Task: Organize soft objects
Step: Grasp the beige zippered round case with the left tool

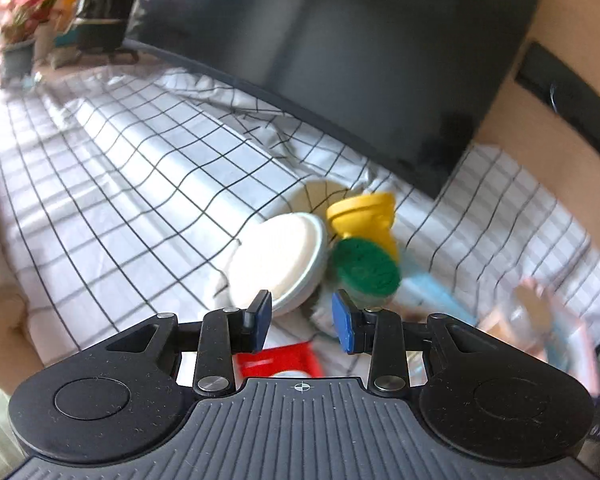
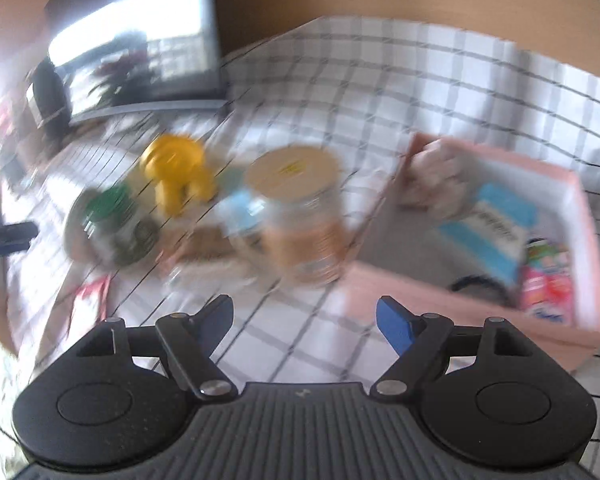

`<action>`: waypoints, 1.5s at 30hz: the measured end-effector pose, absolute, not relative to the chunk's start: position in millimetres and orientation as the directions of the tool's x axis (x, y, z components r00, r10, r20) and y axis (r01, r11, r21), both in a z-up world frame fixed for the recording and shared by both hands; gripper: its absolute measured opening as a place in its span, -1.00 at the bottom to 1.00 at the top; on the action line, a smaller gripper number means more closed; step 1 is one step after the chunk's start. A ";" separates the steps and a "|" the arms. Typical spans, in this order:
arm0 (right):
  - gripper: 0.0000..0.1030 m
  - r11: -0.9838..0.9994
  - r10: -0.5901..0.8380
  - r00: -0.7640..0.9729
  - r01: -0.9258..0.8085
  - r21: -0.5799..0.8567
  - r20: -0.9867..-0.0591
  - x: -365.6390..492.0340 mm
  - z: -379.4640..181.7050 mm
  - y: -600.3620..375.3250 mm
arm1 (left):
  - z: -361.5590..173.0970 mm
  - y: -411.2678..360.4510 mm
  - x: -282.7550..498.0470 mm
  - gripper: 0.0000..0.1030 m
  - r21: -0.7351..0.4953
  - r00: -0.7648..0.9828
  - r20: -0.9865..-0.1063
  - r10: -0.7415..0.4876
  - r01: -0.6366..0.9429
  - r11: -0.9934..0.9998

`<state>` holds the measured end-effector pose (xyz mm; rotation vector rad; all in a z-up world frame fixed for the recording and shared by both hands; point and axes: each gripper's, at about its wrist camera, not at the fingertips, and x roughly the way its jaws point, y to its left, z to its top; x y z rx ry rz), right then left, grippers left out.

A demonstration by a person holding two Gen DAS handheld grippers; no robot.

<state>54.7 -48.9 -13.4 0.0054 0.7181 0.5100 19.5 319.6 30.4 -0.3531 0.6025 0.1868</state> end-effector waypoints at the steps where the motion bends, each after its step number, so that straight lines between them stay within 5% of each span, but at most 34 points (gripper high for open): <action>1: 0.54 0.874 0.451 0.627 -0.456 0.169 -0.635 50.9 -15.8 -42.3 | 29.6 316.6 20.2 -0.29 -0.220 0.809 -0.583 0.069 -0.239 0.946; 8: 0.54 0.861 0.426 0.565 -0.493 0.124 -0.707 33.9 -29.8 -6.7 | 13.9 274.1 38.9 -0.27 0.269 0.818 -0.528 0.227 -0.093 0.959; 19: 0.54 0.885 0.322 0.559 -0.465 0.033 -0.764 26.5 -30.7 26.3 | -21.4 276.7 76.0 -0.04 0.364 0.829 -0.504 0.242 -0.051 0.930; 29: 0.54 0.876 0.323 0.549 -0.482 0.023 -0.770 25.3 -28.0 50.6 | -1.8 341.1 73.4 -0.04 0.141 0.874 -0.450 0.181 -0.131 0.981; 36: 0.54 0.872 0.349 0.471 -0.479 0.097 -0.810 33.9 -48.0 71.9 | -1.6 392.0 100.7 -0.12 -0.156 0.834 -0.552 -0.005 -0.097 0.983; 40: 0.58 0.881 0.331 0.481 -0.467 0.083 -0.812 32.2 -51.7 75.6 | -5.2 400.6 107.1 -0.12 -0.207 0.804 -0.592 -0.064 -0.075 0.976; 45: 1.00 0.873 0.365 0.464 -0.471 0.125 -0.807 32.8 -58.0 77.8 | -6.0 401.4 105.2 -0.13 -0.192 0.780 -0.618 -0.099 -0.028 0.981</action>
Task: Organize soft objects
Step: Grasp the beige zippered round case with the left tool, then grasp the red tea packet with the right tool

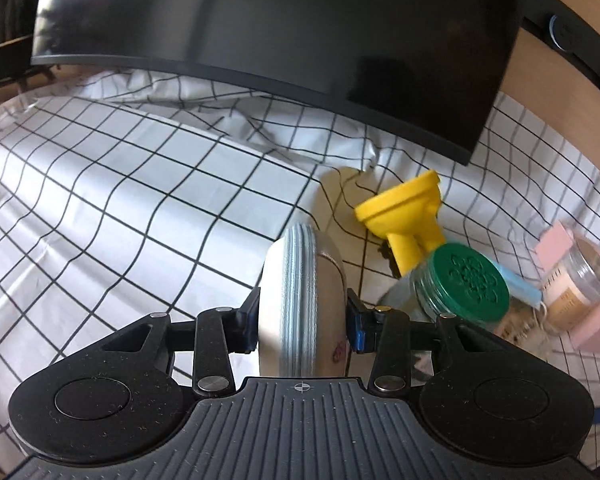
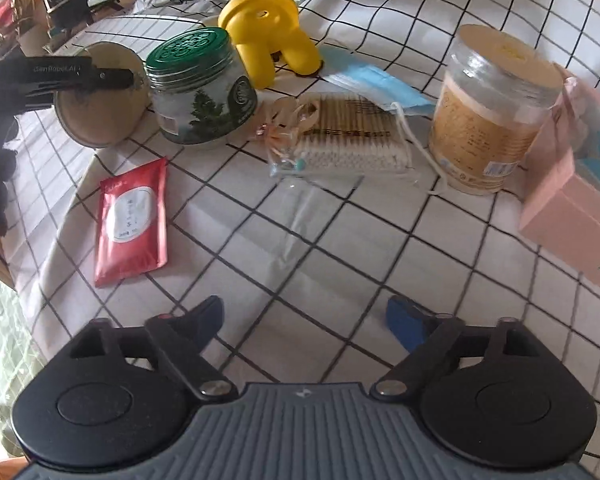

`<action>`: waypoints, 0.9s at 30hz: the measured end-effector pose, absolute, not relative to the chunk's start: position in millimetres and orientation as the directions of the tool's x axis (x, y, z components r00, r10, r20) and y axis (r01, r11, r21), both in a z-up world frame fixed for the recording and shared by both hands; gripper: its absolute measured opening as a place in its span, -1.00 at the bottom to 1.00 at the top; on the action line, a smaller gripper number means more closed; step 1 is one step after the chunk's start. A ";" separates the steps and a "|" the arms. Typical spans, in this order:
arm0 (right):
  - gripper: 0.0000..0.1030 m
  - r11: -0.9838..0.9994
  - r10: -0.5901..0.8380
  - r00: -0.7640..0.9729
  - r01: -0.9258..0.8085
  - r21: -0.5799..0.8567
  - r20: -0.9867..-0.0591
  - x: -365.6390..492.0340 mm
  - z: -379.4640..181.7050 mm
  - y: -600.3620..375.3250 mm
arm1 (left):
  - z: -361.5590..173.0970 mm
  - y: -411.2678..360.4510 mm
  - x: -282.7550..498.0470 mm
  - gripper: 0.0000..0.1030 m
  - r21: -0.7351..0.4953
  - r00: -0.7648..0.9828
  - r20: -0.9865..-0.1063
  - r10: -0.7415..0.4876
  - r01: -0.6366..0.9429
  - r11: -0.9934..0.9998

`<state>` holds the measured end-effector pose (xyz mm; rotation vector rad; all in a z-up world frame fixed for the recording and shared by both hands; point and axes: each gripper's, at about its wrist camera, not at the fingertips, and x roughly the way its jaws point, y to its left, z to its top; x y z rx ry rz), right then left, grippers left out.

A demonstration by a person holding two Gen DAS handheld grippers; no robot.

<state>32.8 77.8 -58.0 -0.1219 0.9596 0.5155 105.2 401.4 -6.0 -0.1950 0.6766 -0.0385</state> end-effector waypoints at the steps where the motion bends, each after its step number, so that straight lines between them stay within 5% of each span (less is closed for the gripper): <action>1: 1.00 0.878 0.365 0.468 -0.461 0.130 -0.805 32.6 -57.6 76.7 | -5.2 402.4 103.9 -0.13 -0.199 0.776 -0.623 -0.100 -0.033 0.979; 8: 1.00 0.888 0.359 0.420 -0.429 0.166 -0.834 45.9 -52.4 78.8 | -4.6 412.4 101.9 -0.13 -0.269 0.758 -0.639 -0.131 -0.061 0.961; 16: 0.96 0.757 0.497 0.425 -0.639 0.137 -0.757 28.5 -18.6 138.2 | -0.3 416.4 95.2 -0.13 -0.280 0.756 -0.640 -0.138 -0.061 0.958; 27: 0.83 0.690 0.459 0.448 -0.724 -0.009 -0.767 28.2 -53.4 205.2 | 0.2 422.9 90.1 -0.13 -0.313 0.760 -0.629 -0.161 -0.058 0.948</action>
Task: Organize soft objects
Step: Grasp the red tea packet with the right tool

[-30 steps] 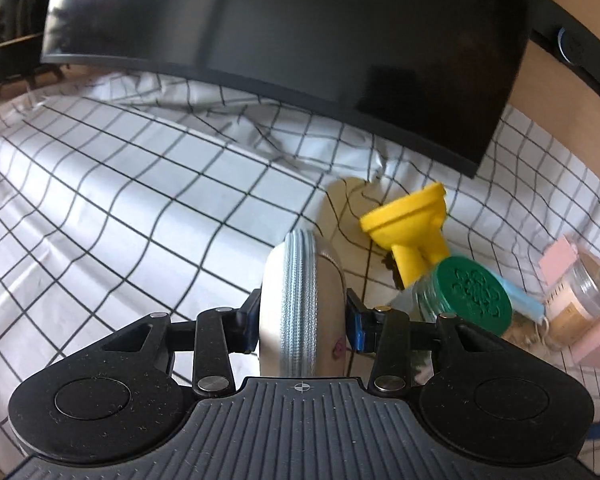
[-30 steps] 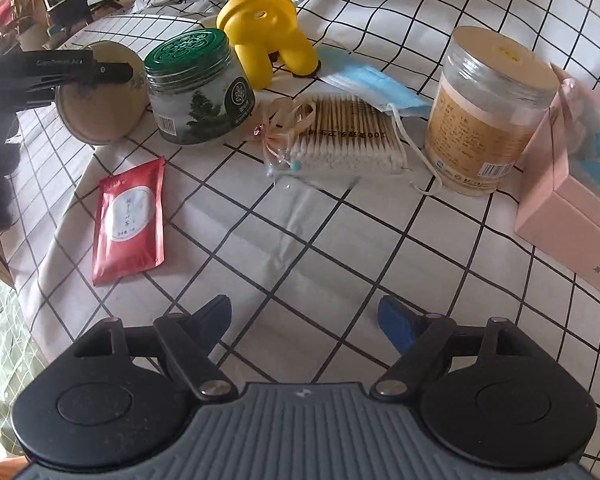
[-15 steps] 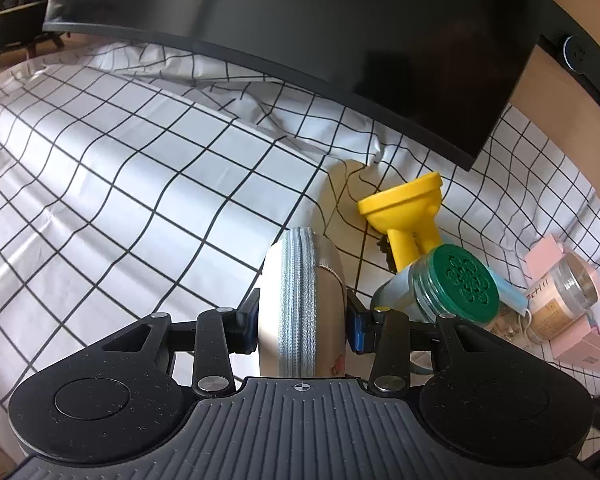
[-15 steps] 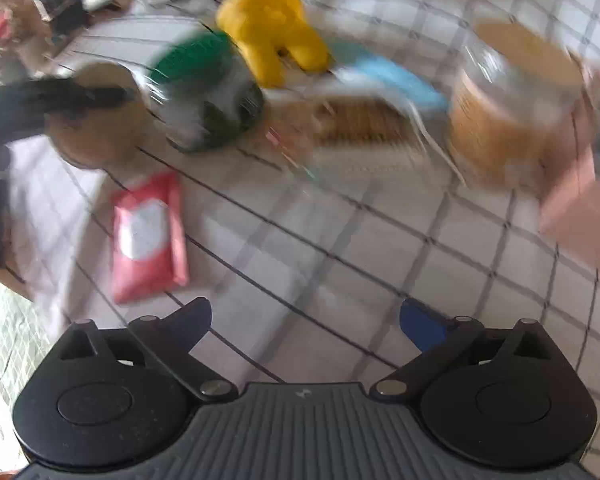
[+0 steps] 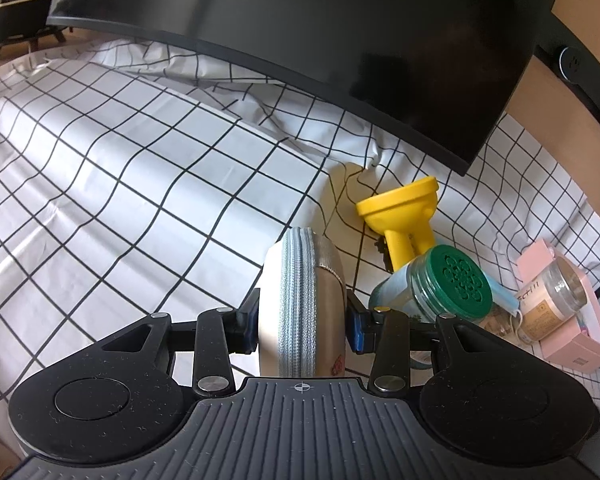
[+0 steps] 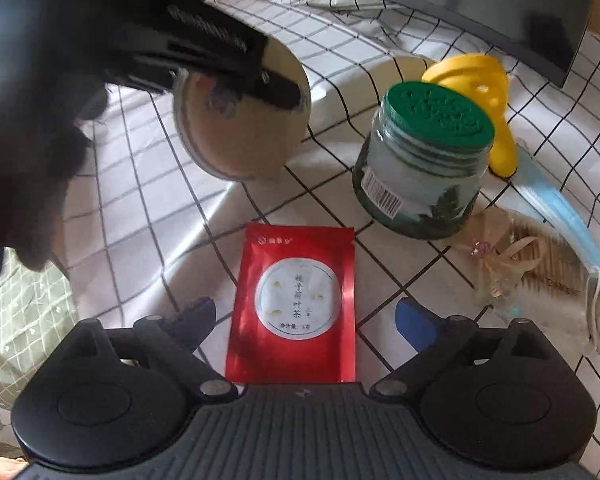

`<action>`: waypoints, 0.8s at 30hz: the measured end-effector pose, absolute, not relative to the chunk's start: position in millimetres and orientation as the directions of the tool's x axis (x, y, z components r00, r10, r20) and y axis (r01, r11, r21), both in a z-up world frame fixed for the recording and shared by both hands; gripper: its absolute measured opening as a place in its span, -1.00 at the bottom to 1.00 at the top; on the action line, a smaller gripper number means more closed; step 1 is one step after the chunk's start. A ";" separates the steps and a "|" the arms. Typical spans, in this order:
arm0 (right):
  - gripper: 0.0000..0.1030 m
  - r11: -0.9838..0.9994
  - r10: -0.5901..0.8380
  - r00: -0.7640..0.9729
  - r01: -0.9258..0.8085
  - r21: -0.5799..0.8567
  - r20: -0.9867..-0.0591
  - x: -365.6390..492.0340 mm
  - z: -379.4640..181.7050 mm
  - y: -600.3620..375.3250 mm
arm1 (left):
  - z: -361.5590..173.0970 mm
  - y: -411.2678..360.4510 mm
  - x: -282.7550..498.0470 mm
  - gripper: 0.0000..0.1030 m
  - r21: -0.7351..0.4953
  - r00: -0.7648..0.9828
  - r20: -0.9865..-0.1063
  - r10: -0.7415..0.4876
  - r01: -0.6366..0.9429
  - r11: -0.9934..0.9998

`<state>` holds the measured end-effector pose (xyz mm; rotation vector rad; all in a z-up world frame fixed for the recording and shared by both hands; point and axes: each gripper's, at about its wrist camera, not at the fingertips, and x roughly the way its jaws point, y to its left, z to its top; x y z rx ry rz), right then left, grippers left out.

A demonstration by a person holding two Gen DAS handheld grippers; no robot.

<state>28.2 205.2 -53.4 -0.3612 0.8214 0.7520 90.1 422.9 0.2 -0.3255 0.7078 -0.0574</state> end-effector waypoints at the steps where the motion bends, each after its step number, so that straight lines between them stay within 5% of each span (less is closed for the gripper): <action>1: 0.80 0.694 0.460 0.454 -0.720 -0.010 -0.763 28.4 -53.8 204.3 | 0.4 423.1 89.3 -0.13 -0.315 0.761 -0.629 -0.161 -0.060 0.947; 8: 0.10 0.607 0.475 0.417 -0.793 -0.055 -0.775 17.5 -44.2 210.8 | 1.3 421.0 87.3 -0.13 -0.317 0.757 -0.635 -0.152 -0.077 0.945; 18: 0.07 0.578 0.564 0.391 -0.816 0.010 -0.727 3.2 16.1 177.0 | 25.6 414.4 89.7 -0.13 -0.299 0.767 -0.633 -0.106 -0.116 0.947; 24: 0.07 0.608 0.602 0.508 -0.792 -0.059 -0.617 -1.0 87.2 130.1 | 74.0 396.5 99.2 -0.14 -0.280 0.798 -0.596 -0.090 -0.102 0.954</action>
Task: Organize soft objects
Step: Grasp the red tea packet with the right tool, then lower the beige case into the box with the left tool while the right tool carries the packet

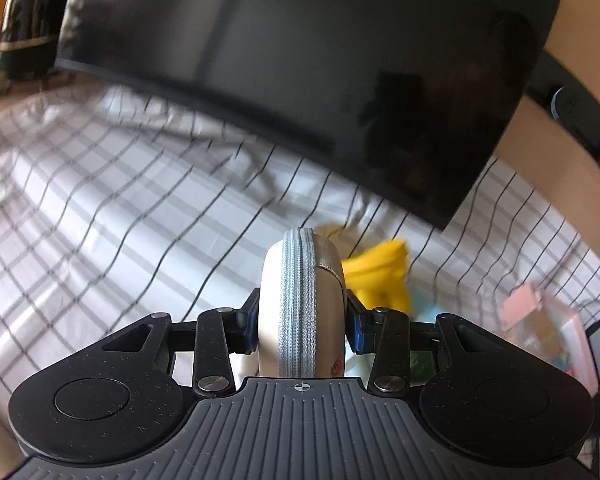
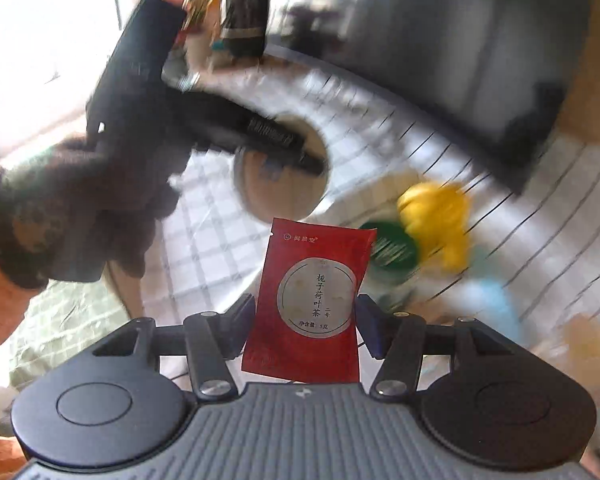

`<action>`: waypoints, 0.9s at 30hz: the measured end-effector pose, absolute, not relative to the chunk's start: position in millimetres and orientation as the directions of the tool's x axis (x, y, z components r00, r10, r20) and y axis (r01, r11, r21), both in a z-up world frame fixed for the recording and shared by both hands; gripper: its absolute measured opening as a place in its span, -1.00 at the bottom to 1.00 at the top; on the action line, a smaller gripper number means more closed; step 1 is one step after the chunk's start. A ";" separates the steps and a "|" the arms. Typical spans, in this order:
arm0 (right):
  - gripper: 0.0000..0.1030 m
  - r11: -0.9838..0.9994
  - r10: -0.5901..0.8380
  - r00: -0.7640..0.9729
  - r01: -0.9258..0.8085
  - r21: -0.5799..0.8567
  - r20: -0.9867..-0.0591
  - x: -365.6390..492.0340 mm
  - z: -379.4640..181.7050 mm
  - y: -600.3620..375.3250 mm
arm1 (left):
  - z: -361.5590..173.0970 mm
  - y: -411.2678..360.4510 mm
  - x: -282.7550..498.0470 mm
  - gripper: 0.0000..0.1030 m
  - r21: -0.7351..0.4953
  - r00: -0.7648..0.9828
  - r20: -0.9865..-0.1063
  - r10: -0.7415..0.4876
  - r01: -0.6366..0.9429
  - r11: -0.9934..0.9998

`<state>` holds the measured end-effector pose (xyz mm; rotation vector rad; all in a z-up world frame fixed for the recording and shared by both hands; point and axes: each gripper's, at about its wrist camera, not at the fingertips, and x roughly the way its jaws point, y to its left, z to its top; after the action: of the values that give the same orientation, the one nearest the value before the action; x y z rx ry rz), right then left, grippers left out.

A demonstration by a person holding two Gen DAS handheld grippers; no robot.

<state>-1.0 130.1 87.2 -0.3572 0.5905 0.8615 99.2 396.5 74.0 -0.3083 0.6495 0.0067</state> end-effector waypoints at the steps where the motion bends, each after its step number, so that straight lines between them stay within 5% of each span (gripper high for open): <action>1: 0.07 0.621 0.602 0.530 -0.781 -0.066 -0.597 0.5 99.0 119.3 | 83.1 391.0 101.6 -0.14 -0.275 0.804 -0.588 -0.089 -0.095 0.957; 16: 0.08 0.890 0.381 0.841 -0.446 -0.094 -0.384 35.2 157.4 -75.9 | 155.7 217.1 139.3 -0.13 -0.327 0.787 -0.507 -0.352 0.203 0.923; 27: 0.08 0.977 0.200 0.880 -0.213 0.020 -0.430 42.3 96.7 -187.3 | 108.0 72.2 184.8 -0.13 -0.373 0.583 -0.612 -0.535 0.384 0.845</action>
<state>42.3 -187.3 96.7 -0.0279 0.4453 0.2152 184.8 72.2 108.0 -0.2095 0.7817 -0.5407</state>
